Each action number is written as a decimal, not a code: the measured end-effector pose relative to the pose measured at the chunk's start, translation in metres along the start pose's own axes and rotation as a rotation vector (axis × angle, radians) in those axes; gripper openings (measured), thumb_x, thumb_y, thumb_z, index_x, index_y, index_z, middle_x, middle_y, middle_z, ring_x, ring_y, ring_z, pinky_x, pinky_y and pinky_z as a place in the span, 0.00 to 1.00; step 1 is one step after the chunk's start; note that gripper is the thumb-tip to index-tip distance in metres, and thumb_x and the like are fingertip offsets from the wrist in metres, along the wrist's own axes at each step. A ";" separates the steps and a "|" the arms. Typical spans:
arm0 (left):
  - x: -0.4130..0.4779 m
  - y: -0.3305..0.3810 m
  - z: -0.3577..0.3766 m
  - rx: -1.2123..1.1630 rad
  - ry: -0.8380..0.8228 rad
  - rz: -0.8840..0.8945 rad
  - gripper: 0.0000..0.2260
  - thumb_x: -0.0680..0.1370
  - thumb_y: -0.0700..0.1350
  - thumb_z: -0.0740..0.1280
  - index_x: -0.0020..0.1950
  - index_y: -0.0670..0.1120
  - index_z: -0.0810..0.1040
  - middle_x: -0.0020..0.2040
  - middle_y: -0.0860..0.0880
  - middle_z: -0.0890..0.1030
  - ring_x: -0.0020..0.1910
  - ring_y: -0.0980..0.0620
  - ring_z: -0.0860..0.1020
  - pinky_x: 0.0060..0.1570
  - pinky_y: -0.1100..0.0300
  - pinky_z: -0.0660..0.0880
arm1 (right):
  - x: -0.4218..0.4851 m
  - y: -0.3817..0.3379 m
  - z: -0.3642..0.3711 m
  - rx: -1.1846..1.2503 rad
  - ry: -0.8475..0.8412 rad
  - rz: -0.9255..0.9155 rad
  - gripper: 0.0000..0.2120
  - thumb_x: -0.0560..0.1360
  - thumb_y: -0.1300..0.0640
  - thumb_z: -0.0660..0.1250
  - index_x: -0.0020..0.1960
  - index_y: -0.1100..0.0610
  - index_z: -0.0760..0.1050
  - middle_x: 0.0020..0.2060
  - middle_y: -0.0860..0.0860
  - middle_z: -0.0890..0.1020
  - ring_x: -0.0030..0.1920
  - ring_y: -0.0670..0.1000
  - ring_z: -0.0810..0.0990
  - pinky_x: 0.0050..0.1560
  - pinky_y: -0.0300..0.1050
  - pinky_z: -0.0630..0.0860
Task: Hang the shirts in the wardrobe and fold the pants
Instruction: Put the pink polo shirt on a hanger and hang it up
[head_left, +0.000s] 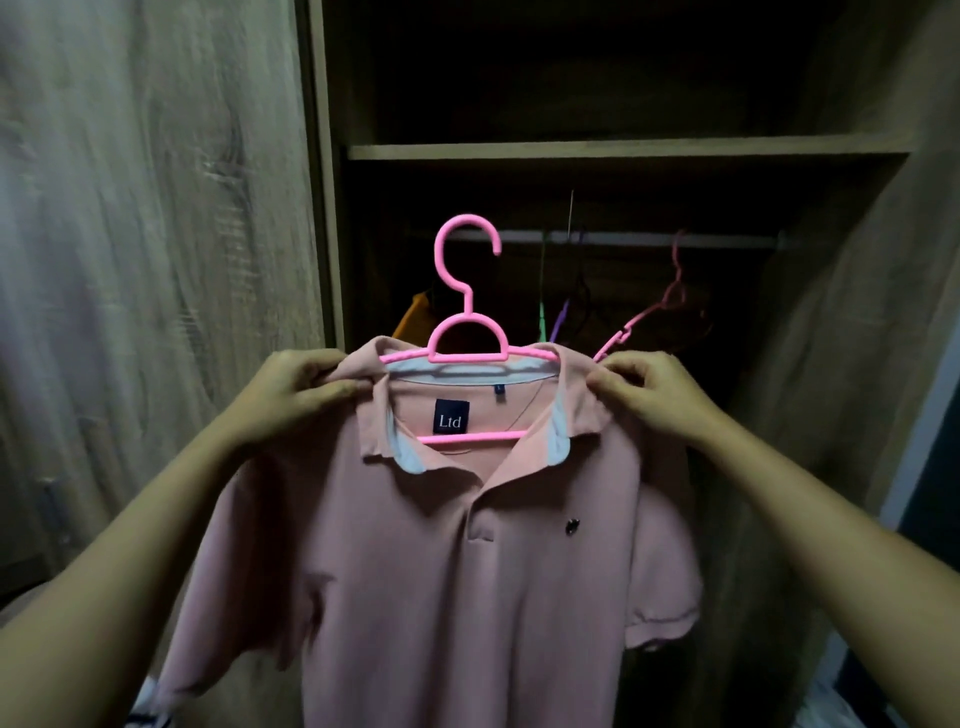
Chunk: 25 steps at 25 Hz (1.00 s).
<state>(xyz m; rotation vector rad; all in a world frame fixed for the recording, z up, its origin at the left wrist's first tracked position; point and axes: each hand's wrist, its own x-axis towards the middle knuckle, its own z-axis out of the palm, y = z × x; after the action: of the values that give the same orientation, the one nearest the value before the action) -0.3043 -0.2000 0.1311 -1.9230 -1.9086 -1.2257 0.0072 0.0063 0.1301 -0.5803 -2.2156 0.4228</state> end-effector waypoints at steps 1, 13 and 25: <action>-0.001 -0.001 0.002 -0.010 -0.001 -0.013 0.22 0.67 0.63 0.63 0.43 0.44 0.81 0.34 0.41 0.77 0.32 0.60 0.69 0.33 0.60 0.67 | -0.001 -0.003 0.004 -0.083 0.098 -0.052 0.08 0.73 0.55 0.68 0.50 0.55 0.80 0.44 0.50 0.82 0.44 0.43 0.76 0.48 0.47 0.75; -0.008 0.013 0.008 0.321 0.124 -0.156 0.14 0.73 0.57 0.68 0.34 0.50 0.73 0.35 0.44 0.79 0.40 0.40 0.77 0.34 0.53 0.67 | 0.047 -0.141 0.125 1.070 -0.221 0.581 0.08 0.79 0.61 0.60 0.47 0.63 0.76 0.41 0.53 0.79 0.45 0.46 0.82 0.47 0.35 0.76; -0.001 0.002 0.037 0.144 -0.155 -0.287 0.14 0.74 0.45 0.68 0.59 0.48 0.77 0.56 0.46 0.81 0.57 0.47 0.77 0.46 0.61 0.69 | 0.060 -0.114 0.175 1.029 -0.010 0.610 0.11 0.75 0.65 0.65 0.35 0.57 0.70 0.32 0.54 0.77 0.37 0.51 0.78 0.50 0.50 0.76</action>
<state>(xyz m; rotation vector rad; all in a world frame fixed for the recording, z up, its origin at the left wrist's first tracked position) -0.2867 -0.1777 0.1078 -1.7629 -2.3476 -0.9953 -0.1925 -0.0763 0.1103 -0.6311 -1.4711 1.7202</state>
